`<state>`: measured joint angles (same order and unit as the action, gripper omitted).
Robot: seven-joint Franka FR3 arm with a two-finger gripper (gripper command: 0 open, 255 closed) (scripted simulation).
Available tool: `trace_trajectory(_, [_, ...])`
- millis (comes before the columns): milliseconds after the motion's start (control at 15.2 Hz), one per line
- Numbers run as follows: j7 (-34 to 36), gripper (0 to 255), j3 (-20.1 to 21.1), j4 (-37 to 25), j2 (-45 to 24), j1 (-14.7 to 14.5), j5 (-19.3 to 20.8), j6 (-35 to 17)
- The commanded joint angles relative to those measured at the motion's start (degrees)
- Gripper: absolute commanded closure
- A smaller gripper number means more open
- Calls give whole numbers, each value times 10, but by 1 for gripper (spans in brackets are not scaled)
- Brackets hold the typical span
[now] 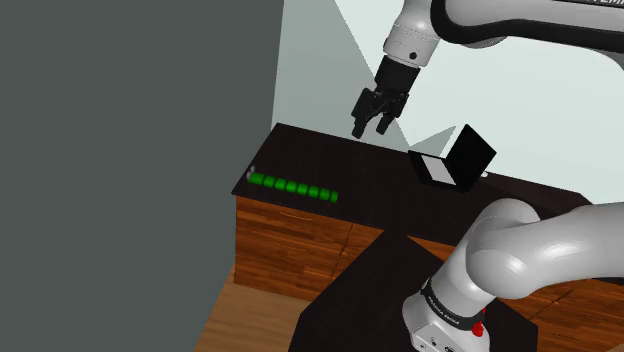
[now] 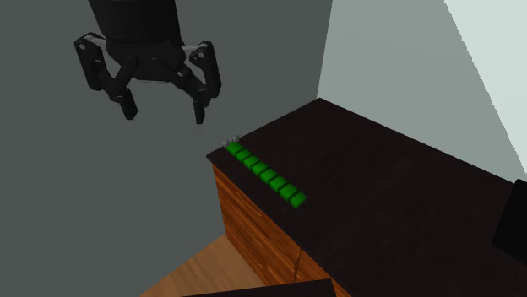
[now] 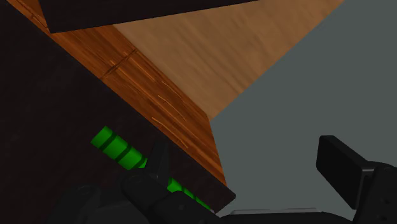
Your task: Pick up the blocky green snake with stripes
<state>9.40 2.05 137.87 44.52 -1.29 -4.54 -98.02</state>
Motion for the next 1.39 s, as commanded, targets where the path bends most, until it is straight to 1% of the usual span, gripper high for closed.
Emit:
trace_trajectory(0, [0,0,0,0,0,0,0,0])
trace_trajectory(330, [-66,0,-27,37,-58,2,26,-91])
trace_trajectory(660, [-129,0,-53,53,-137,3,48,-184])
trace_trajectory(990, [-189,0,-77,46,-235,4,63,-273])
trace_trajectory(1320, [-250,0,-97,16,-344,4,68,-353])
